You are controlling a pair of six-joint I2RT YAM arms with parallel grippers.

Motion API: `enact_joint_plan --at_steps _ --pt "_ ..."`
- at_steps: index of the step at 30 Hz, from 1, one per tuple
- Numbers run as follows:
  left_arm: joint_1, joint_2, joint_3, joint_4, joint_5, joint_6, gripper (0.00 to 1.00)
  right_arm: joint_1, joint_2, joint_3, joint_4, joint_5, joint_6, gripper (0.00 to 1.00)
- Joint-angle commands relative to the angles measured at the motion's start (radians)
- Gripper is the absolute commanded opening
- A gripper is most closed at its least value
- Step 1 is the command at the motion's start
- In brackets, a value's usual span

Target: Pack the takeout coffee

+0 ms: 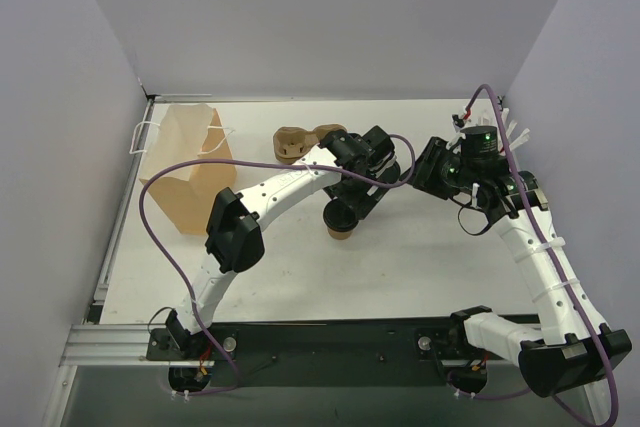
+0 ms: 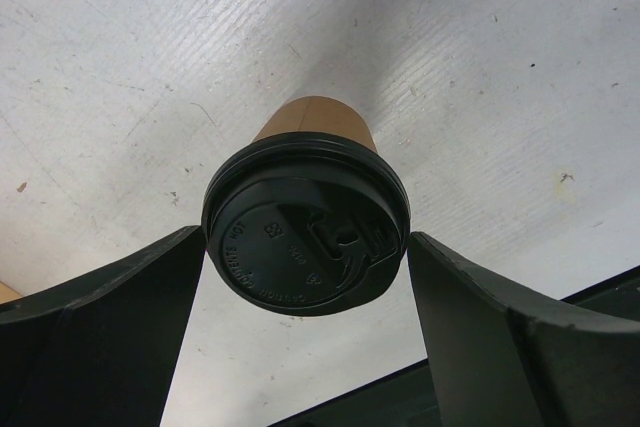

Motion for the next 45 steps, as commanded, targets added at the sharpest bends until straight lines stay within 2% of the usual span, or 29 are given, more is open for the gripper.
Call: enact_joint_plan --at_steps 1,13,17,21,22,23,25,28,30,32,45 --pt "-0.009 -0.011 0.043 0.025 -0.002 0.024 0.93 0.005 -0.026 -0.003 0.009 -0.019 -0.017 0.36" --pt "0.046 -0.154 -0.037 0.118 0.038 -0.008 0.93 0.010 -0.017 -0.005 0.003 -0.028 -0.019 0.36" --pt "0.067 -0.246 -0.158 0.196 0.046 -0.039 0.90 0.026 -0.006 -0.014 0.004 -0.017 -0.019 0.36" --pt "0.098 -0.372 -0.357 0.288 0.106 -0.081 0.76 0.106 0.027 -0.028 0.017 0.032 -0.010 0.36" --pt "0.103 -0.389 -0.386 0.304 0.113 -0.088 0.69 0.127 0.053 -0.025 0.021 0.068 -0.008 0.36" --pt "0.112 -0.404 -0.411 0.342 0.118 -0.095 0.65 0.182 0.069 -0.021 0.026 0.090 -0.008 0.36" --pt "0.130 -0.444 -0.489 0.380 0.120 -0.123 0.56 0.217 0.129 -0.015 0.035 0.121 -0.004 0.36" --pt "0.153 -0.472 -0.558 0.452 0.179 -0.146 0.50 0.255 0.193 -0.014 0.057 0.154 -0.004 0.35" --pt "0.158 -0.469 -0.577 0.486 0.195 -0.158 0.49 0.276 0.240 -0.012 0.067 0.181 -0.005 0.34" --pt "0.161 -0.462 -0.595 0.512 0.204 -0.171 0.44 0.290 0.276 0.000 0.073 0.196 -0.008 0.33" --pt "0.173 -0.450 -0.676 0.565 0.199 -0.203 0.39 0.370 0.440 0.011 0.116 0.248 0.012 0.26"
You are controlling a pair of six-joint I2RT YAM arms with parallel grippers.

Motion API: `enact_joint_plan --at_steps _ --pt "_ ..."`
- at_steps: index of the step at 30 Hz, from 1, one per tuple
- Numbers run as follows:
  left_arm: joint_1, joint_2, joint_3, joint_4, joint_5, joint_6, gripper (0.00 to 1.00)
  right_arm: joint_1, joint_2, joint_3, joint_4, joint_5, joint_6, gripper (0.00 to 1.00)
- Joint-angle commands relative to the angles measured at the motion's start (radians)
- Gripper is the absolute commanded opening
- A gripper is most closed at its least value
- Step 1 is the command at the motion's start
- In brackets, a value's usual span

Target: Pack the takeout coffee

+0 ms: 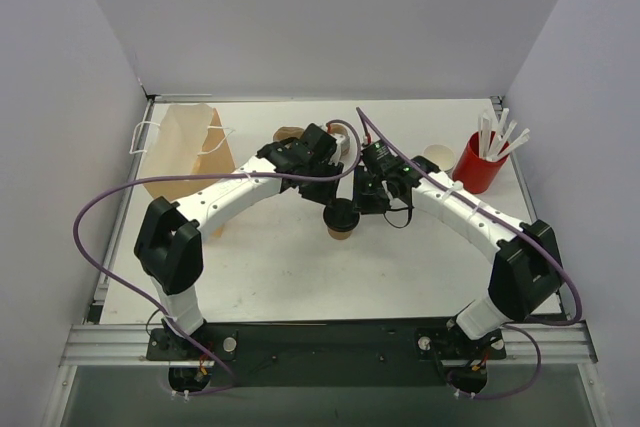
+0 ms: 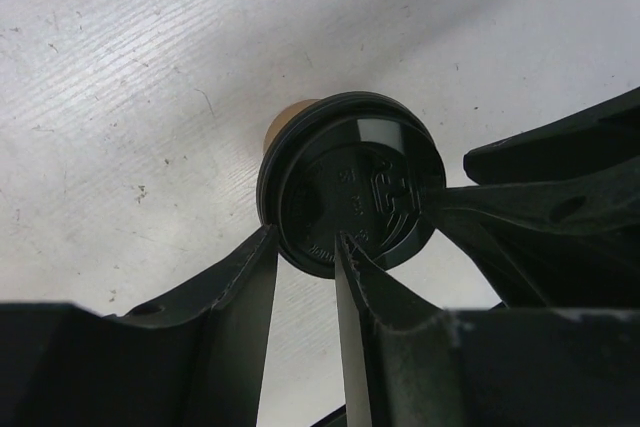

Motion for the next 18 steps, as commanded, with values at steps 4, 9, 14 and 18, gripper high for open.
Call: enact_joint_plan --at_steps 4,9,14,18 --pt "0.013 -0.019 -0.039 0.063 0.004 -0.017 0.39 0.024 0.029 0.027 0.015 0.053 0.008 0.26" --pt "0.013 -0.021 -0.059 0.084 0.018 -0.020 0.39 0.033 0.042 0.024 0.016 0.064 0.009 0.26" --pt "0.013 -0.016 -0.063 0.087 0.026 -0.020 0.39 0.036 0.054 0.024 0.016 0.069 0.009 0.25" --pt "0.015 -0.013 -0.069 0.086 0.029 -0.022 0.39 0.043 0.060 0.023 0.016 0.072 0.010 0.24"
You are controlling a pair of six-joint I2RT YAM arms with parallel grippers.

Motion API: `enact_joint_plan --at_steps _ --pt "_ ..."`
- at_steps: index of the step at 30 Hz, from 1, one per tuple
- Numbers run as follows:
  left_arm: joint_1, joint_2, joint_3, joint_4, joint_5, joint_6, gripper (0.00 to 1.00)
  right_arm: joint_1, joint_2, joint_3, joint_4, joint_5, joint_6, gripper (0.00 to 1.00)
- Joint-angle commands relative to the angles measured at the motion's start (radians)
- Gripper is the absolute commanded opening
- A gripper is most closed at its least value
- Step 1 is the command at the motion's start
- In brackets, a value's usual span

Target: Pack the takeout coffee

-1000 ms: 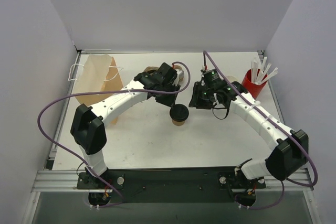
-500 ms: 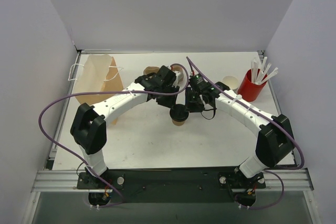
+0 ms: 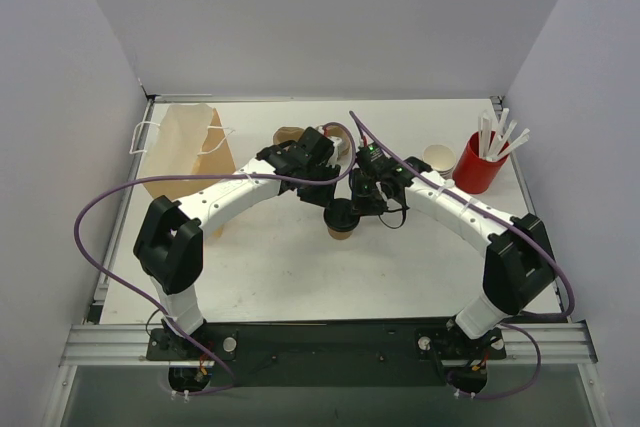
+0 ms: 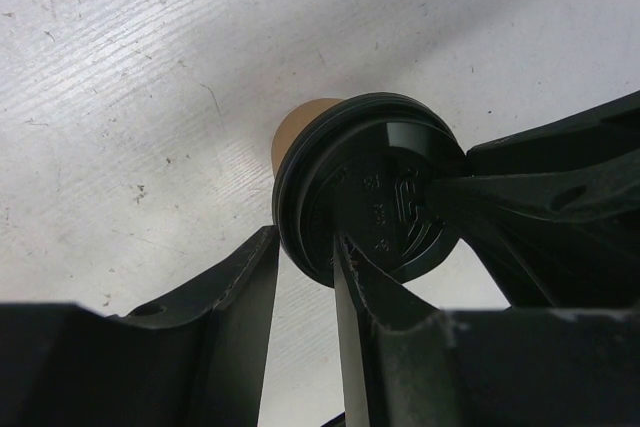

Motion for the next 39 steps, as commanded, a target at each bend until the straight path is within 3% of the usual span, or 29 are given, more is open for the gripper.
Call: enact_joint_plan --at_steps 1,21,39 --pt "0.000 -0.013 -0.011 0.045 0.024 -0.001 0.39 0.021 0.012 0.023 0.004 0.036 0.008 0.23" --pt "0.002 -0.007 -0.071 0.079 0.043 -0.023 0.25 0.038 0.024 0.027 -0.002 0.056 0.011 0.23" --pt "-0.001 -0.008 -0.128 0.094 -0.012 -0.046 0.24 0.051 0.059 0.035 -0.004 0.068 0.008 0.23"
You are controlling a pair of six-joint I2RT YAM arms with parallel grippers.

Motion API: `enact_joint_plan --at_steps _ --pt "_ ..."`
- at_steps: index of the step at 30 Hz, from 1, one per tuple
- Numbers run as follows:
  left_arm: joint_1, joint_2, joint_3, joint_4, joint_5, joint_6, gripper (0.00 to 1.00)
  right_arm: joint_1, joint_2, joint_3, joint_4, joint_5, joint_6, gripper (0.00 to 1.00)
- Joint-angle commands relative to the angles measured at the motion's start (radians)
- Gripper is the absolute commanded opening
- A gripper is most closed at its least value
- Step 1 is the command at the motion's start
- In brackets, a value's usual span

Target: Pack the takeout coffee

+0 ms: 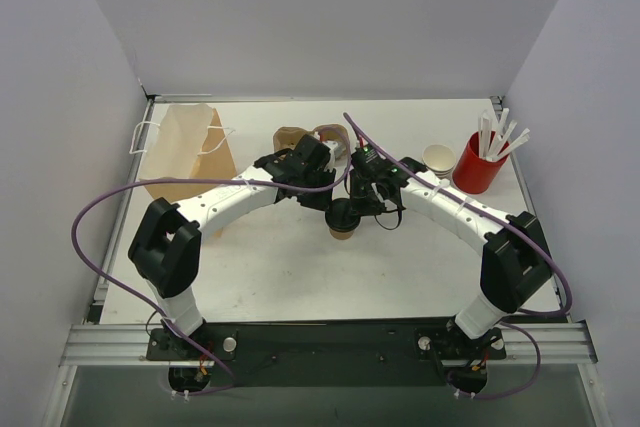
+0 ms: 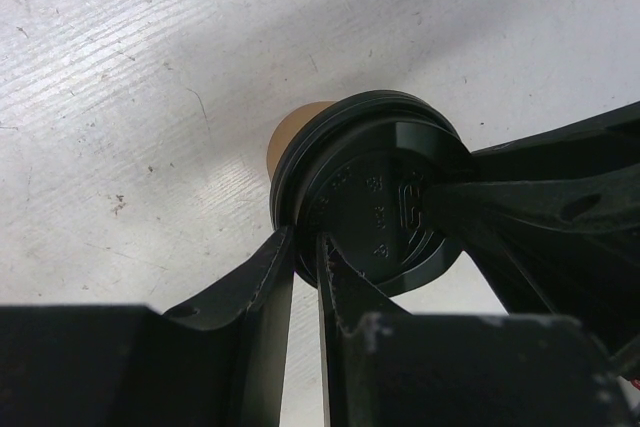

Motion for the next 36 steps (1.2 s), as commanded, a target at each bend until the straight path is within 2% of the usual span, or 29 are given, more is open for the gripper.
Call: enact_joint_plan --at_steps 1,20,31,36 --pt "-0.003 0.023 -0.006 -0.037 -0.031 -0.001 0.24 0.024 0.036 0.017 0.002 0.017 0.008 0.23" --pt "-0.005 0.054 0.019 -0.068 -0.059 -0.002 0.24 0.030 -0.006 -0.138 0.074 0.063 0.043 0.22" --pt "-0.006 0.034 0.066 -0.081 -0.062 0.005 0.25 0.036 -0.014 -0.054 0.036 0.073 0.021 0.23" --pt "-0.003 0.023 0.146 -0.110 -0.054 0.019 0.30 0.034 0.003 0.030 -0.001 0.087 0.001 0.27"
